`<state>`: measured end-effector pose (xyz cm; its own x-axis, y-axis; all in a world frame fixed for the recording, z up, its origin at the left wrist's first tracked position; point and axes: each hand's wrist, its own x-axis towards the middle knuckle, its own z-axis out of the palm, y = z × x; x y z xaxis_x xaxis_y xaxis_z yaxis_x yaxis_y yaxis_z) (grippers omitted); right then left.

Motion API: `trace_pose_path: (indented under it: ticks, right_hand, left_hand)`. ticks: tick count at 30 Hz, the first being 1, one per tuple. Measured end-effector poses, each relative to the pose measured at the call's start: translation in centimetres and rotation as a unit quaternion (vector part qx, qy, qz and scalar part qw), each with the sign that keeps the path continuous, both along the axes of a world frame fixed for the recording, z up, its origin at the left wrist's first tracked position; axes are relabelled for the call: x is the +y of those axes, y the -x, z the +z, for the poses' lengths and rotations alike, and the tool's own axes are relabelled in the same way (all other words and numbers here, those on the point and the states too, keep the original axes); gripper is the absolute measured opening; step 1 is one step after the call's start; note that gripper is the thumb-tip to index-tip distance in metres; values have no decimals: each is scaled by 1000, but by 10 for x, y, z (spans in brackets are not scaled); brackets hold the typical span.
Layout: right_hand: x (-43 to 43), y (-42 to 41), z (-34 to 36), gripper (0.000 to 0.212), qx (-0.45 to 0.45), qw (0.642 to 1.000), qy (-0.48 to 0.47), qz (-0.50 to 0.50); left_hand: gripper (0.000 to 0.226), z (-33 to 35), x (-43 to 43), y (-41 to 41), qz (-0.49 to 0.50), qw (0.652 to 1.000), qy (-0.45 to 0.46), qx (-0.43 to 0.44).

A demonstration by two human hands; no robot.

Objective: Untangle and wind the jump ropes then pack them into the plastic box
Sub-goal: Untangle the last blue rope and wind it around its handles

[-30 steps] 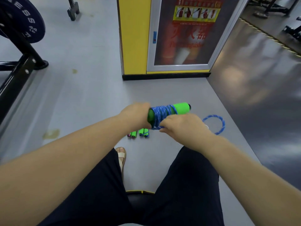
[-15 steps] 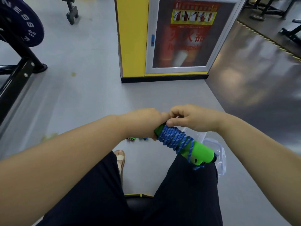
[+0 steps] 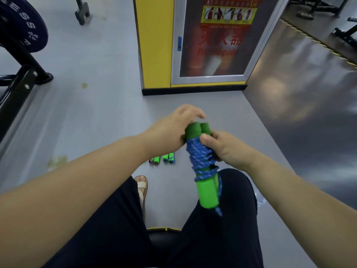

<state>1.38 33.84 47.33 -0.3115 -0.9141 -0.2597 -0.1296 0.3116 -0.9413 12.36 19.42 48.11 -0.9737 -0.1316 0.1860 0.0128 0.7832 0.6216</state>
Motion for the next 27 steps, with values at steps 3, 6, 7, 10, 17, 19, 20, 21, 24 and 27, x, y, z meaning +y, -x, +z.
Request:
trace_pose_path:
  ticks: [3, 6, 7, 10, 17, 19, 20, 21, 24, 27]
  right_hand:
    - [-5, 4, -11, 23, 74, 987, 57, -130]
    - [-11, -4, -25, 22, 84, 973, 84, -197]
    - [-14, -10, -28, 19, 71, 973, 91, -202]
    - [-19, -21, -34, 22, 54, 973, 91, -205]
    - [-6, 1, 4, 30, 256, 965, -55, -8]
    - [-4, 5, 10, 31, 233, 972, -29, -4]
    - [-2, 5, 12, 29, 188, 982, -6, -16]
    - [-1, 6, 13, 31, 135, 990, 18, -24]
    - [8, 11, 14, 43, 15, 999, 51, 3]
    - [17, 13, 10, 45, -73, 994, 83, 23]
  left_hand:
    - [55, -14, 5, -9, 146, 938, -311, -57]
    - [96, -27, 30, -12, 191, 876, -428, -115]
    - [95, -32, 38, -10, 200, 878, -423, -98]
    - [60, -39, 44, -5, 232, 897, -372, -54]
    - [46, -34, 16, -18, 131, 880, -452, -64]
    - [42, -30, 16, -18, 104, 864, -490, -52]
    - [40, -28, 15, -18, 92, 854, -510, -45]
    - [40, -26, 13, -18, 80, 844, -529, -39]
    - [57, -22, 10, -23, 33, 817, -575, -32]
    - [71, -21, 11, -24, -8, 806, -591, -29]
